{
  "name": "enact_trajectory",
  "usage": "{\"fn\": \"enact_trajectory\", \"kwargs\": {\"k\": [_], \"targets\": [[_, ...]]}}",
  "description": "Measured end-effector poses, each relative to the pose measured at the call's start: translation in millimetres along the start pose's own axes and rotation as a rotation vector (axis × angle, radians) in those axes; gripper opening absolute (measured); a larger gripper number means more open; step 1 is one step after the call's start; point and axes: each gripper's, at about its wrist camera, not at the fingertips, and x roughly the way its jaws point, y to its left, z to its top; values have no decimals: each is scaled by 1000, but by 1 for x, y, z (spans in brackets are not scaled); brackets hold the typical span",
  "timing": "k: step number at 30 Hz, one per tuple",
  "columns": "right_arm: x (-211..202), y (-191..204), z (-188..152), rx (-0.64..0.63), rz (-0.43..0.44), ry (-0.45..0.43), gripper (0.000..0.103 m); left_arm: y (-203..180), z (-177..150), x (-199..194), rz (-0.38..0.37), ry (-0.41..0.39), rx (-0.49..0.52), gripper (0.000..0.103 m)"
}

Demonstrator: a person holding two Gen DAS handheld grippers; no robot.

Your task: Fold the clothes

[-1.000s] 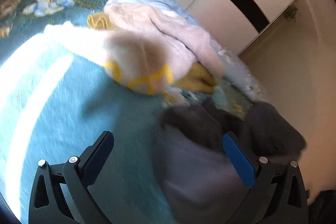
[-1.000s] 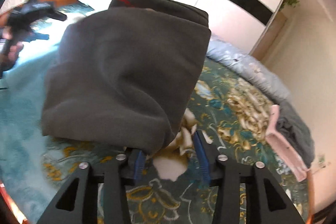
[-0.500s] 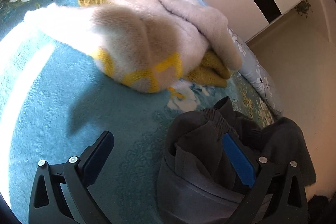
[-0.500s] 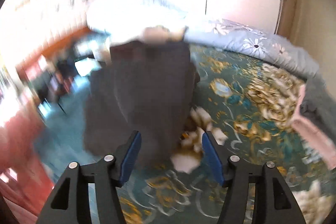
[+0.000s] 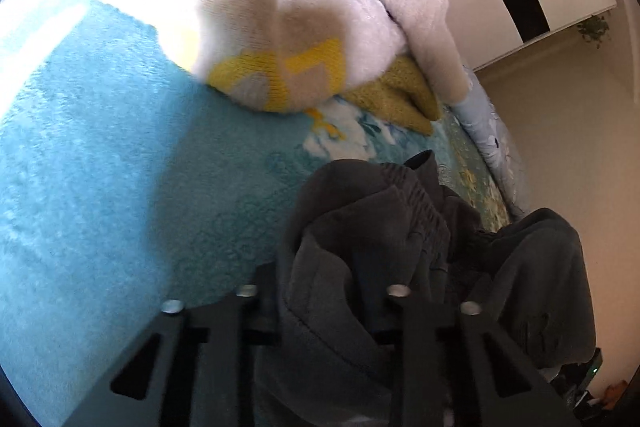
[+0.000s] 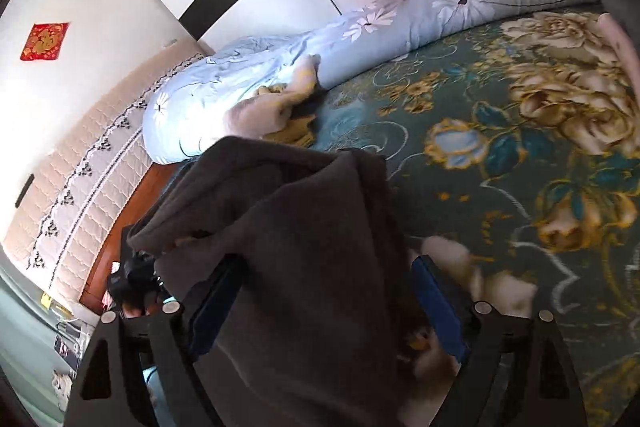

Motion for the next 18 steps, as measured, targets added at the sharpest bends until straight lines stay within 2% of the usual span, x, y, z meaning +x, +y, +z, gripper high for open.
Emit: {"fn": "enact_trajectory", "kwargs": {"k": [2, 3, 4, 5, 6, 7, 8, 12, 15, 18], "targets": [[9, 7, 3, 14, -22, 1, 87, 1, -4, -4, 8, -8, -1, 10], [13, 10, 5, 31, -41, 7, 76, 2, -6, -5, 7, -12, 1, 9], [16, 16, 8, 39, -57, 16, 56, 1, -7, -8, 6, -18, 7, 8], [18, 22, 10, 45, -75, 24, 46, 0, -9, -11, 5, -26, 16, 7], [19, 33, 14, 25, -110, 28, 21, -1, -10, -16, 2, -41, 24, 6], [19, 44, 17, 5, -144, 33, 14, -3, -11, -23, -5, -61, 29, 5], [19, 55, 20, -15, -176, 36, 14, -4, -12, -30, -12, -82, 35, 4], [8, 104, 46, -112, -179, -30, 13, -7, -10, -82, -100, -232, 45, 4], [-8, 143, 68, -180, -99, -113, 13, -10, -13, -139, -110, -419, 94, 4], [-24, 183, 83, -288, -11, -206, 12, -2, -20, -194, -134, -597, 97, 4]]}}
